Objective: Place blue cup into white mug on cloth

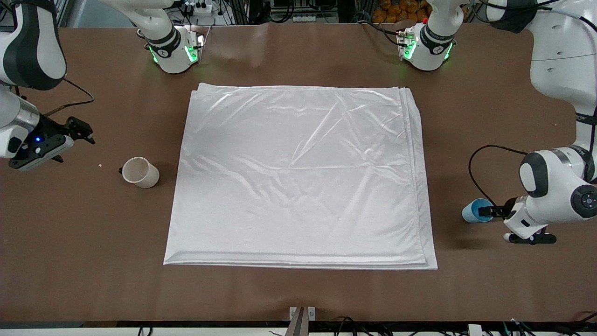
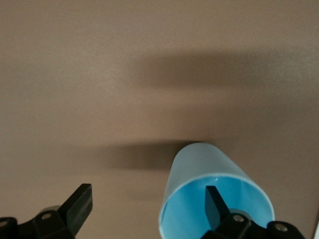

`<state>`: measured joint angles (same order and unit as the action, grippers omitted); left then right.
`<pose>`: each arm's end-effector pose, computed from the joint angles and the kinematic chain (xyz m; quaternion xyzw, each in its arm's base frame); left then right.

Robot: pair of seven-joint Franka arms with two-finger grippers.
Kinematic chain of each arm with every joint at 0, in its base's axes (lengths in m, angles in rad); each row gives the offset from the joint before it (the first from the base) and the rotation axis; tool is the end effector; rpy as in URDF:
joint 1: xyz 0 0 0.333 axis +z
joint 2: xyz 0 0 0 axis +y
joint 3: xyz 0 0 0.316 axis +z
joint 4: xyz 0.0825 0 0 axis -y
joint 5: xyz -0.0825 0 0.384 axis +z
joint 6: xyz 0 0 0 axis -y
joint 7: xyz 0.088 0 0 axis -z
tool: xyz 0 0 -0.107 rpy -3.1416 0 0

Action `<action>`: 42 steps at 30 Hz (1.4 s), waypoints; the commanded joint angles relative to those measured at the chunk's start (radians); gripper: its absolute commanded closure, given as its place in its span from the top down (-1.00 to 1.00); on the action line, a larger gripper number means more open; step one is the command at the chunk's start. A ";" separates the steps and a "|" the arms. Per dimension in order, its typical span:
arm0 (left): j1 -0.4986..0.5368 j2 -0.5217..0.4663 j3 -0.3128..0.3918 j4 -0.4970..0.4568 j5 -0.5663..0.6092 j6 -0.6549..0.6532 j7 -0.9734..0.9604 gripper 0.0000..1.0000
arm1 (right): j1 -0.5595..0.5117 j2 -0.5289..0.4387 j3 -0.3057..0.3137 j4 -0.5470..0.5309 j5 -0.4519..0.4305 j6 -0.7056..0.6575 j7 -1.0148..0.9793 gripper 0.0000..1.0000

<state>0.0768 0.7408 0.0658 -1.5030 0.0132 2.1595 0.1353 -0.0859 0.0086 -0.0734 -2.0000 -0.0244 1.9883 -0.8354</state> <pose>0.6984 0.0935 0.2225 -0.9987 0.0079 0.0449 0.0219 0.5465 -0.0893 0.4515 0.9416 0.3364 -0.0144 0.0052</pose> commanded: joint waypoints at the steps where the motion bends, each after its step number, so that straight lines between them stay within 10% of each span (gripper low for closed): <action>1: -0.005 0.025 -0.003 0.012 0.014 0.022 0.000 0.86 | -0.037 0.073 0.006 0.003 0.003 0.066 -0.223 1.00; 6: -0.005 0.026 -0.003 0.012 0.010 0.022 -0.005 -0.55 | -0.058 0.145 0.006 0.003 0.003 0.153 -0.451 1.00; 9: -0.005 0.026 -0.003 0.012 0.011 0.023 -0.005 -1.00 | -0.058 0.181 0.006 0.004 0.003 0.199 -0.559 1.00; 42: -0.005 -0.040 -0.009 0.017 0.008 0.013 0.001 -1.00 | -0.064 0.255 0.009 -0.310 0.005 0.615 -0.740 0.99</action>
<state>0.0742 0.7363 0.0582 -1.4721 0.0132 2.1798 0.1351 -0.1387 0.2722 -0.0729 -2.2823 -0.0238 2.5748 -1.5475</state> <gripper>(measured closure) 0.952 0.000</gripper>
